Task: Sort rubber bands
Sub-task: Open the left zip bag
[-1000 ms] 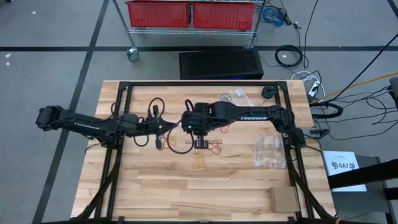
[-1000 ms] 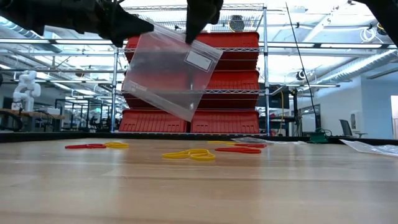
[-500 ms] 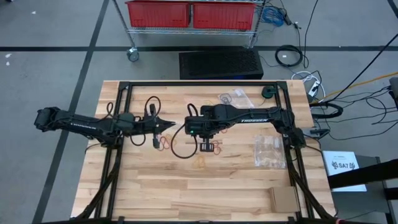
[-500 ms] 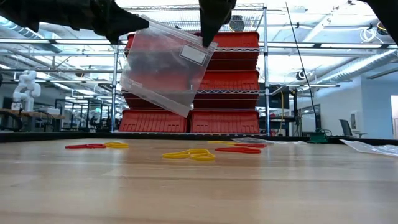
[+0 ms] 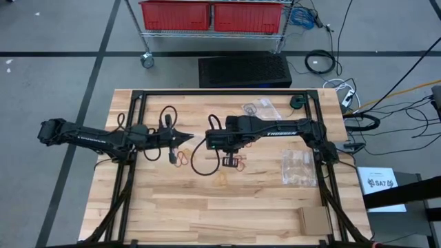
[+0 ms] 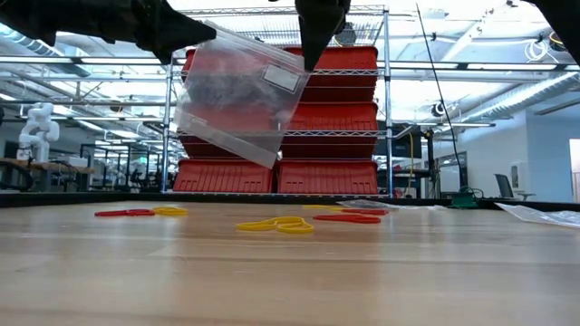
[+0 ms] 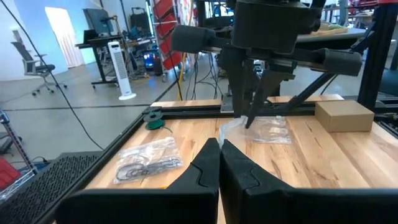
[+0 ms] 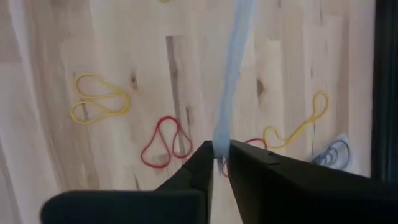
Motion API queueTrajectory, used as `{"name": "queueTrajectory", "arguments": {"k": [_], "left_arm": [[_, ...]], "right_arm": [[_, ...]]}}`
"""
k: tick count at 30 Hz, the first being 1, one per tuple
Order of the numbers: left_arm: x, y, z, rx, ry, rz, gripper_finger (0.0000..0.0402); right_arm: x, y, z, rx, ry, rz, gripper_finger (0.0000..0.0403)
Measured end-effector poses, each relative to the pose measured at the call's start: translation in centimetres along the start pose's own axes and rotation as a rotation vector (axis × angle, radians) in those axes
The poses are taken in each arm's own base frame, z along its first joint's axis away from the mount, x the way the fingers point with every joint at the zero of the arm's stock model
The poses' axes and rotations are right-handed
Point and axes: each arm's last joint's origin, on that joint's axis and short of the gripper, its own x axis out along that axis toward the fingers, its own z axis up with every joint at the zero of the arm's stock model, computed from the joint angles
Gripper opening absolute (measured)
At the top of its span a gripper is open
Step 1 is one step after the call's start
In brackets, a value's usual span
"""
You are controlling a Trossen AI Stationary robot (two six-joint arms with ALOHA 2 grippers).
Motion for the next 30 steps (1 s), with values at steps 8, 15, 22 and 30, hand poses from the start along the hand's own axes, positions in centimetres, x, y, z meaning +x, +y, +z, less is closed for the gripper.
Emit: {"name": "queueTrajectory", "arguments": {"k": [8, 15, 22, 30], "left_arm": [[0.0, 0.0, 0.0, 0.000, 0.003, 0.001, 0.0000], [0.0, 0.0, -0.1, 0.000, 0.006, -0.001, 0.0000], [0.0, 0.0, -0.1, -0.002, 0.007, -0.007, 0.0000], [0.0, 0.0, -0.1, -0.002, 0.013, -0.008, 0.0000]], "right_arm": [[-1.0, -0.3, -0.4, 0.023, -0.014, 0.004, 0.0112], [-3.5, -0.5, -1.2, 0.027, -0.083, 0.014, 0.0116], [-5.3, 1.4, 0.0, -0.100, -0.334, -0.104, 0.0018], [-2.5, 1.9, 2.4, -0.189, -0.379, -0.178, 0.0002]]}}
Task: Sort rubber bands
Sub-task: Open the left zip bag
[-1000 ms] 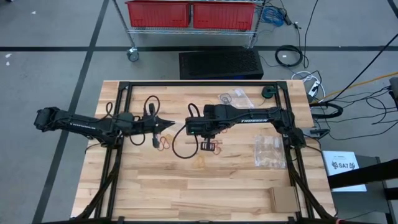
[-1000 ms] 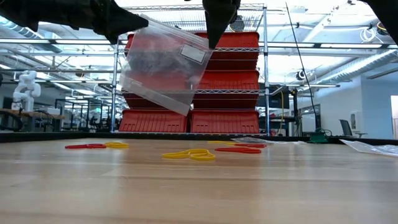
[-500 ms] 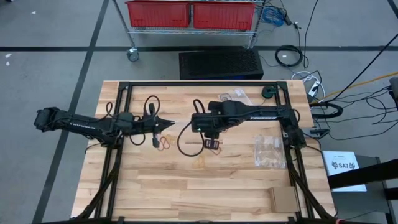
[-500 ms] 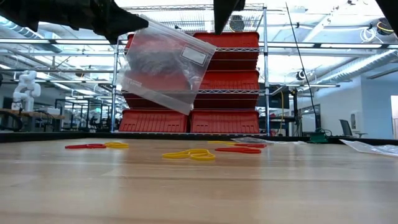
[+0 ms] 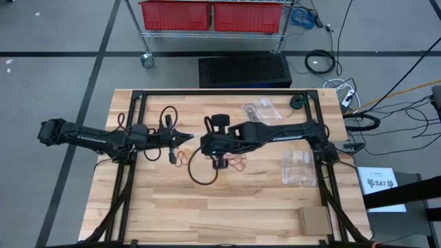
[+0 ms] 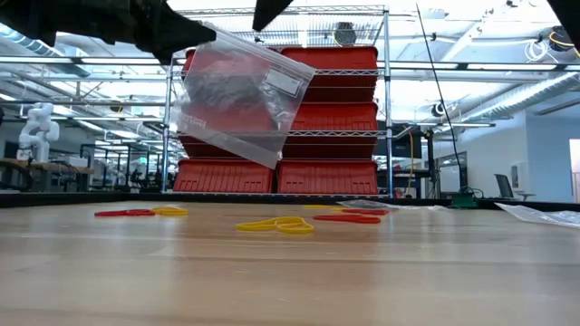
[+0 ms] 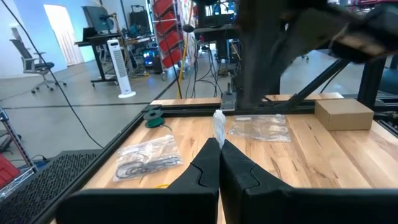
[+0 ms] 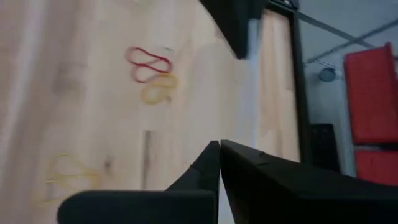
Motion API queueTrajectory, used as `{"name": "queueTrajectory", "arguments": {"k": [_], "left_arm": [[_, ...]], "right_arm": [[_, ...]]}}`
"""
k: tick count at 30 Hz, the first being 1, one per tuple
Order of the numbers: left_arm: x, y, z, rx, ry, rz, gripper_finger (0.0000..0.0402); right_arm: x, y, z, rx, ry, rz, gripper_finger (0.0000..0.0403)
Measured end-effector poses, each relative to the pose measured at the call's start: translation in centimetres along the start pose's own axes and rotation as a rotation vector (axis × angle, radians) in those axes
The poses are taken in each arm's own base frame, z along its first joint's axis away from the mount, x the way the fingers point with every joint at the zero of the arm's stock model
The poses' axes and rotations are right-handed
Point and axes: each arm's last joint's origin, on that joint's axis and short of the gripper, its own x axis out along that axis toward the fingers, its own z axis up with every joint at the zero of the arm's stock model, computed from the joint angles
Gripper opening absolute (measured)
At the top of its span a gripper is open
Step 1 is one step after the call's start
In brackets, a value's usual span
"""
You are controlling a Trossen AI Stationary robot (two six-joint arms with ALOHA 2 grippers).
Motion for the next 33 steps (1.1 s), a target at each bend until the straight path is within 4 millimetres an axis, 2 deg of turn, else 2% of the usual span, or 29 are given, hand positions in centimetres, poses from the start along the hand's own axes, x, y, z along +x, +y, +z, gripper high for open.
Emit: {"name": "queueTrajectory", "arguments": {"k": [6, 16, 22, 33], "left_arm": [[0.0, 0.0, 0.0, 0.001, 0.004, 0.000, 0.0000], [0.0, 0.0, 0.0, 0.000, 0.002, 0.000, 0.0000], [0.0, 0.0, 0.0, 0.000, 0.002, 0.000, 0.0000], [0.0, 0.0, 0.0, -0.001, 0.002, 0.000, 0.0000]], "right_arm": [[1.2, -0.9, 0.0, 0.017, 0.019, -0.081, 0.0001], [1.5, -0.6, 0.1, 0.020, 0.011, -0.032, 0.0000], [0.8, -0.4, 0.1, 0.034, 0.001, -0.072, 0.0000], [1.5, -0.8, 0.0, 0.045, 0.018, -0.034, 0.0000]]}}
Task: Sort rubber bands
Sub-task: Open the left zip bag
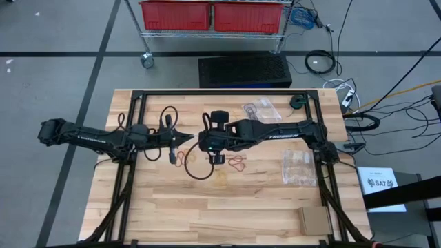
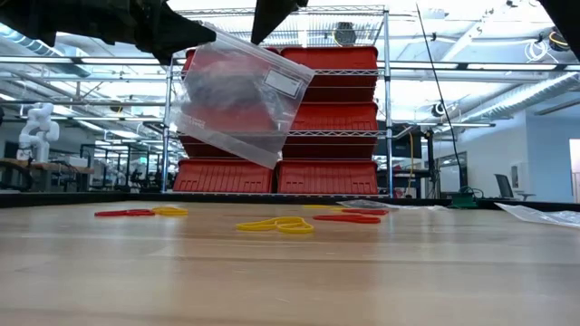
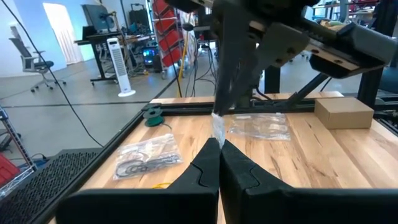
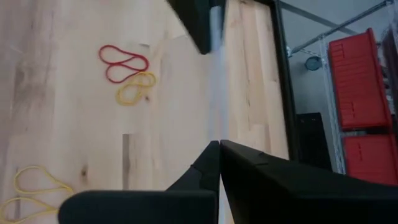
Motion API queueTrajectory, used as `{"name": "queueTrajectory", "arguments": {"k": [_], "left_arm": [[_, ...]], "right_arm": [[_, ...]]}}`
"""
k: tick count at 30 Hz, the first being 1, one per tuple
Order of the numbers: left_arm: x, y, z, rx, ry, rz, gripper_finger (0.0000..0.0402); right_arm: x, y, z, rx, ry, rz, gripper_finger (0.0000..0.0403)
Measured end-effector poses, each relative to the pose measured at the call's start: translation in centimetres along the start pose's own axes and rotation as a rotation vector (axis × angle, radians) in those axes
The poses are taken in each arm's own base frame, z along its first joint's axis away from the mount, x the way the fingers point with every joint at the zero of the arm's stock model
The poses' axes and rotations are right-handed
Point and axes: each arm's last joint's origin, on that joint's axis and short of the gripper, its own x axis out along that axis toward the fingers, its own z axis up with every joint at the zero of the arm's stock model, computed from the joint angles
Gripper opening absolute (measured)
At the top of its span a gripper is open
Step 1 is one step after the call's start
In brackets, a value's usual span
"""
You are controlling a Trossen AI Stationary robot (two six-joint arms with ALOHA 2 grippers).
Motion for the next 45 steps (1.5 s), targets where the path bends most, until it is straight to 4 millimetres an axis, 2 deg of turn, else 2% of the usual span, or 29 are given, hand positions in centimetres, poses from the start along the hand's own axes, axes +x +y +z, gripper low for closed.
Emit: {"name": "queueTrajectory", "arguments": {"k": [16, 22, 25, 33, 41, 45], "left_arm": [[0.0, -0.1, 0.0, -0.001, -0.002, -0.018, 0.0000], [0.0, -0.1, 0.0, 0.000, -0.003, -0.019, 0.0000], [0.0, -0.1, 0.0, -0.001, -0.003, -0.020, 0.0000], [0.0, -0.1, 0.0, -0.001, -0.004, -0.028, 0.0000], [-0.1, -0.5, 0.1, 0.000, -0.005, -0.048, 0.0000], [-0.1, -0.7, 0.1, 0.000, -0.006, -0.059, 0.0000]], "right_arm": [[2.1, -1.0, 0.7, 0.041, -0.046, 0.006, 0.0000], [3.6, 0.4, 0.3, 0.025, 0.003, 0.201, 0.0000], [4.0, 1.2, 0.2, 0.012, 0.020, 0.242, 0.0000], [4.2, 0.2, 0.3, 0.139, 0.023, -0.022, 0.0000], [4.3, 0.3, 1.3, 0.072, -0.083, 0.064, 0.0000], [5.2, 1.2, 1.1, 0.038, -0.097, 0.087, 0.0000]]}}
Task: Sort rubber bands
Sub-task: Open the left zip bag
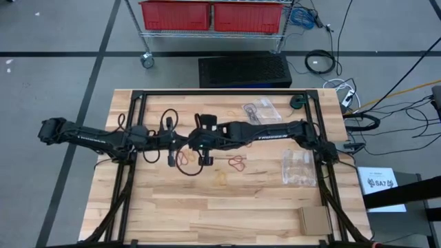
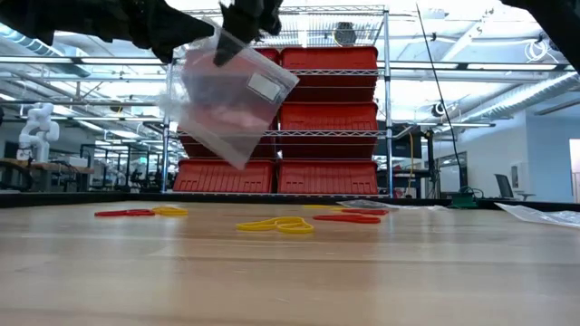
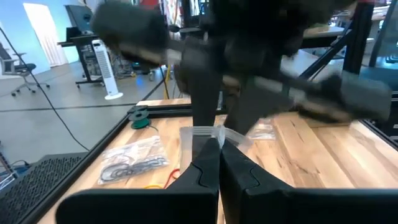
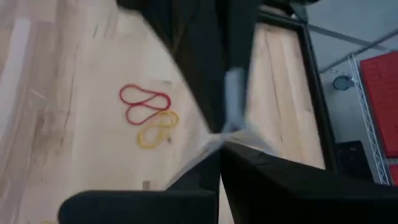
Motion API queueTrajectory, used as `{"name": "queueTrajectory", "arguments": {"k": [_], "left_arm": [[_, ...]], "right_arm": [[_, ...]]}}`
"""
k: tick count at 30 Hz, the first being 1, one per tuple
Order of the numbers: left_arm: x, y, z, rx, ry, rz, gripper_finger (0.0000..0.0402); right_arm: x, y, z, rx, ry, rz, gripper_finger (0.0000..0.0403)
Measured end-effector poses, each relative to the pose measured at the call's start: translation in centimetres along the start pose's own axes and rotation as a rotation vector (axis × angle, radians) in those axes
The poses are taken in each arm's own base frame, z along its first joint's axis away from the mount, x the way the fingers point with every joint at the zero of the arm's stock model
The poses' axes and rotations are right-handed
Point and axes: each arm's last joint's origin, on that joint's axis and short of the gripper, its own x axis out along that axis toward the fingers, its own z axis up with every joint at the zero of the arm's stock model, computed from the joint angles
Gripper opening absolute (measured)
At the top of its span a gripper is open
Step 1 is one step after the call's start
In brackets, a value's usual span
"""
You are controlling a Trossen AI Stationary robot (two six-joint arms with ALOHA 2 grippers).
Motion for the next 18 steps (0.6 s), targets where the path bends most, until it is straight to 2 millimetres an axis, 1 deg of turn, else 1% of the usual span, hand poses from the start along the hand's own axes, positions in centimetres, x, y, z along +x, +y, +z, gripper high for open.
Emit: {"name": "queueTrajectory", "arguments": {"k": [7, 9, 10, 14, 16, 18], "left_arm": [[0.0, -0.1, -0.1, 0.001, 0.008, -0.003, 0.0000], [0.0, -0.1, -0.2, 0.003, 0.016, -0.004, 0.0000], [0.0, -0.1, -0.2, 0.004, 0.021, -0.005, 0.0000], [0.0, -0.1, -0.3, 0.004, 0.026, -0.005, 0.0000], [0.0, -0.2, -0.3, 0.004, 0.028, -0.010, 0.0000], [0.2, -0.4, -0.4, -0.015, 0.031, -0.019, 0.0000]], "right_arm": [[3.2, 2.3, -1.9, 0.005, -0.005, 0.032, 0.0000], [3.6, 2.8, -2.6, 0.015, -0.010, 0.037, 0.0000], [3.5, 2.9, -3.0, 0.027, -0.015, 0.034, 0.0000], [2.2, 2.7, -4.7, 0.104, -0.083, 0.015, 0.0000], [1.2, 2.5, -5.9, 0.145, -0.127, -0.005, 0.0000], [-0.3, 2.3, -6.9, 0.200, -0.193, -0.023, 0.0000]]}}
